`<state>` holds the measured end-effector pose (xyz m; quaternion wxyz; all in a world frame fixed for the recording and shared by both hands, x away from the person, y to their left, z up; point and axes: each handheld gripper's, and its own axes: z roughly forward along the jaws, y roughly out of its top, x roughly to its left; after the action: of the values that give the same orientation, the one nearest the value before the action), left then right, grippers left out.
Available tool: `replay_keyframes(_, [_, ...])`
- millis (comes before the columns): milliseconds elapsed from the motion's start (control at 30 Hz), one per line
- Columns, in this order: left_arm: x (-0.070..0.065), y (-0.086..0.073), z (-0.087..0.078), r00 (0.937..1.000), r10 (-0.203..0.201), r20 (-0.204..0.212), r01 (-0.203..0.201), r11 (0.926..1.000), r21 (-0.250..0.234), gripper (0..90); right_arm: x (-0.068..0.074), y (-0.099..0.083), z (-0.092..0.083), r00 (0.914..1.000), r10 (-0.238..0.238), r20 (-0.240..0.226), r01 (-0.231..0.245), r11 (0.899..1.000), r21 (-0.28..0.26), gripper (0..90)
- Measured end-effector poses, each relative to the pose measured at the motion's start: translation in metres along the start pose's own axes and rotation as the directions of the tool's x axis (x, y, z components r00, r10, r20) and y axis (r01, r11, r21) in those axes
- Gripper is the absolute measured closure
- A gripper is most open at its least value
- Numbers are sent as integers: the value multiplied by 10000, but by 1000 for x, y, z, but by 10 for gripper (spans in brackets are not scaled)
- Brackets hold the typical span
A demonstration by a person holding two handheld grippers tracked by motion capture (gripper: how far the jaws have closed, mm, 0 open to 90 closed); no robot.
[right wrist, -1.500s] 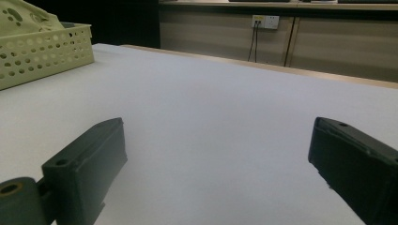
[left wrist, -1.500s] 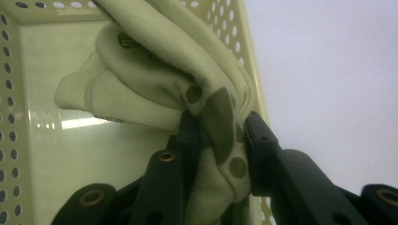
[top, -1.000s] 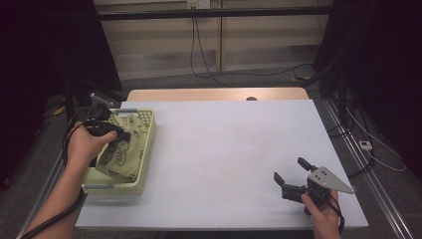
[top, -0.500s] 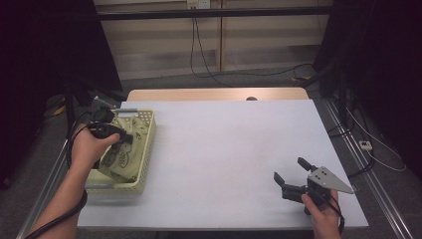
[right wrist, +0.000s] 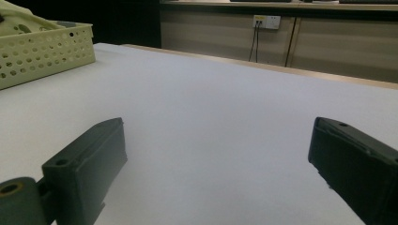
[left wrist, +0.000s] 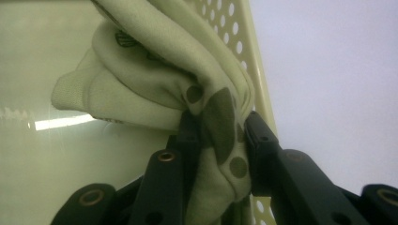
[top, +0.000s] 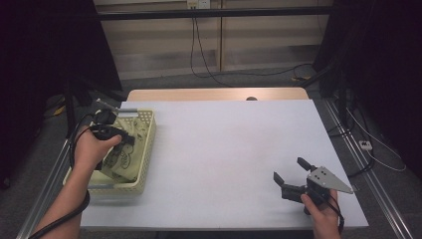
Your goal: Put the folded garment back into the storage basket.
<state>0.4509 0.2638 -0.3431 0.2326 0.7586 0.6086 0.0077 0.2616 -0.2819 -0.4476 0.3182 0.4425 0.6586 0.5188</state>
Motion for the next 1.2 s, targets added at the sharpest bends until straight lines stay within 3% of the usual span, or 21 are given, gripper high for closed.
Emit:
replay_keyframes(133, [0, -1, 2, 10000, -3, -94, 3, 10000, -76, 721, 0, 0, 0, 10000, -14, -5, 14, 10000, -9, 43])
replay_keyframes(500, [8, -5, 7, 9998, -140, 150, 145, 9993, -337, 691, 0, 0, 0, 10000, -7, -22, 7, 10000, 2, 43])
replay_keyframes(933, [17, -10, 10, 9992, -389, 68, 392, 9983, -432, 631, 0, 0, 0, 10000, 17, -33, -17, 10000, 21, 43])
replay_keyframes(1200, [23, -14, 12, 9994, -347, -5, 346, 9984, -444, 583, 0, 0, 0, 10000, 4, -36, -4, 10000, 11, 44])
